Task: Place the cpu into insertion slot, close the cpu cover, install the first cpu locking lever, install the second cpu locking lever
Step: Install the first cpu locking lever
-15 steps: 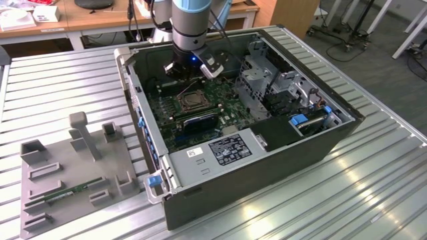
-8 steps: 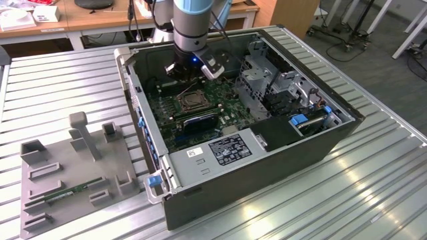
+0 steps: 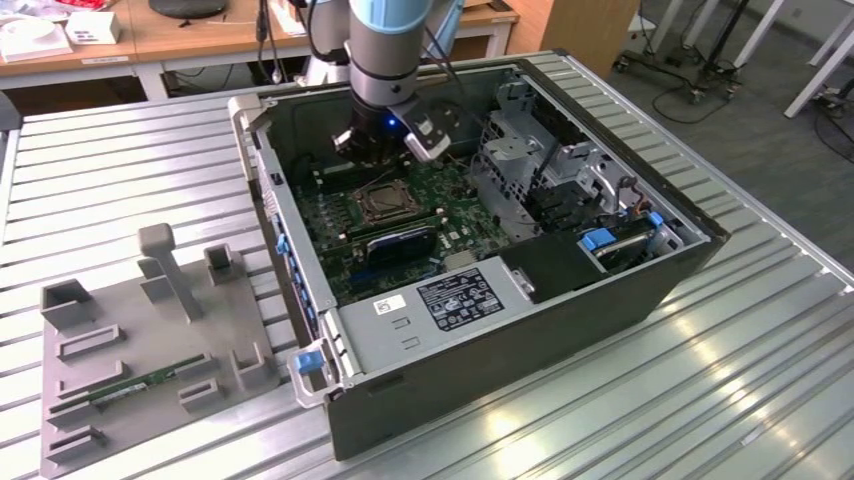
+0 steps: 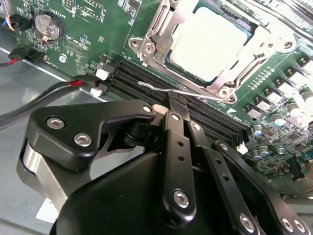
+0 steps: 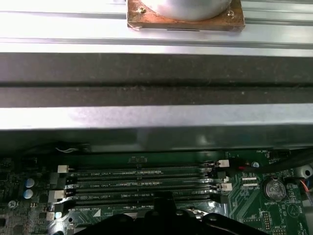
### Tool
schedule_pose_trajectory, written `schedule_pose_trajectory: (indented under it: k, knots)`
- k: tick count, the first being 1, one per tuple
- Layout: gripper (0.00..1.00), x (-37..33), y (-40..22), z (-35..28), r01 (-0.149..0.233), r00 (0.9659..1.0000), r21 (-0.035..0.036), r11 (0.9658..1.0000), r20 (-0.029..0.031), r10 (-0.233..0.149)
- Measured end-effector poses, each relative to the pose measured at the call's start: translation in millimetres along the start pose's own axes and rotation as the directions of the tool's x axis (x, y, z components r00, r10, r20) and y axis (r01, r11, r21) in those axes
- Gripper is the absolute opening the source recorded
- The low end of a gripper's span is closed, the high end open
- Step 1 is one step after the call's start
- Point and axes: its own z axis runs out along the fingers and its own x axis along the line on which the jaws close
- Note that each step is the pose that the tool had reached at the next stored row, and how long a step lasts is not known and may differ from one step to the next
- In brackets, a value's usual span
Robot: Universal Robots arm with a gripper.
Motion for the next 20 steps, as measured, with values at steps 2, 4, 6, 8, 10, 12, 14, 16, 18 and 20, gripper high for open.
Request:
schedule_pose_trajectory:
  k: [2, 4, 6, 8, 10, 12, 14, 16, 18, 20]
  knots:
    - [0.11, -0.8, -0.3, 1.3, 0.0, 1.0, 0.0, 1.0, 0.0, 0.0]
    - [0.11, -1.4, -0.7, 2.6, 0.0, 1.0, 0.0001, 1.0, 0.0, 0.0]
    - [0.11, -2.0, -1.0, 4.0, 0.0, 1.0, 0.0, 1.0, 0.0, 0.0]
    - [0.11, -2.6, -1.4, 5.4, 0.0, 1.0, 0.0, 1.0, 0.0001, 0.0]
    - [0.11, -3.1, -1.8, 6.8, -0.001, 1.0, 0.0, 1.0, 0.0002, 0.001]
    - [0.11, -3.6, -2.2, 8.2, -0.001, 1.0, 0.0001, 1.0, 0.0002, 0.001]
    - [0.11, -4.0, -2.5, 9.5, -0.001, 1.0, 0.0, 1.0, 0.0003, 0.001]
    - [0.11, -4.5, -2.9, 10.6, -0.001, 1.0, 0.0001, 1.0, 0.0003, 0.001]
    - [0.11, -4.9, -3.1, 11.7, -0.001, 1.0, 0.0001, 1.0, 0.0004, 0.001]
    - [0.11, -5.3, -3.4, 12.7, -0.001, 1.0, 0.0, 1.0, 0.0004, 0.001]
